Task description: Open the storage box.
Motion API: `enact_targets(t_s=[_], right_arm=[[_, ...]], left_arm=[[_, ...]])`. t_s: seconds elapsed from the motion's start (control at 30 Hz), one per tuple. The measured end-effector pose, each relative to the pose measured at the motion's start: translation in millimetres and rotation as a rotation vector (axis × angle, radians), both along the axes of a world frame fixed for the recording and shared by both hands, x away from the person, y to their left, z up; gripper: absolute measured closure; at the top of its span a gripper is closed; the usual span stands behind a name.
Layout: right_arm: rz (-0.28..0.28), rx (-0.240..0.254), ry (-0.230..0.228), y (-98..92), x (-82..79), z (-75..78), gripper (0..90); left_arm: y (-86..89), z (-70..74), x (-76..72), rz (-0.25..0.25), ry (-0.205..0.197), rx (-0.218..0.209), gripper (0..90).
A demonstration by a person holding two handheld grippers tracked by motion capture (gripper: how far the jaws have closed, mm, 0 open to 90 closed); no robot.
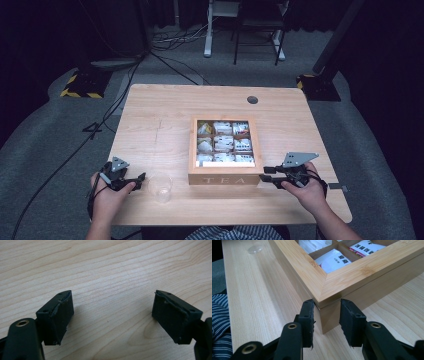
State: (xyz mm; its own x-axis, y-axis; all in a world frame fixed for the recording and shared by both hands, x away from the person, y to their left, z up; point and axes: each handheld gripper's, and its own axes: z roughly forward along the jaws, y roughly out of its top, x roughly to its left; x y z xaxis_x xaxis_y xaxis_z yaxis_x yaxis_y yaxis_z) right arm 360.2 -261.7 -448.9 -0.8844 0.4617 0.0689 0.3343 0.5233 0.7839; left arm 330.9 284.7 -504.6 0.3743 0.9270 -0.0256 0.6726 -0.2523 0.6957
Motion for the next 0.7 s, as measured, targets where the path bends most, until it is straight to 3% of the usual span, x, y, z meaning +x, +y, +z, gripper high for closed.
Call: enact_targets(t_s=[0.23,0.37,0.7], right_arm=[[-0.007,-0.004,-0.033,2.0,-2.3,1.9,65.5],[-0.009,0.006,-0.025,1.6,-1.3,2.4,63.5],[-0.025,0.018,-0.094,1.9,-4.4,10.7,58.5]], left_arm=[[0.1,0.0,0.0,-0.001,0.0,0.001,17.9],[0.1,0.1,0.0,-0.001,0.0,0.002,17.9],[0.1,0.1,0.0,-0.001,0.0,0.002,17.9]])
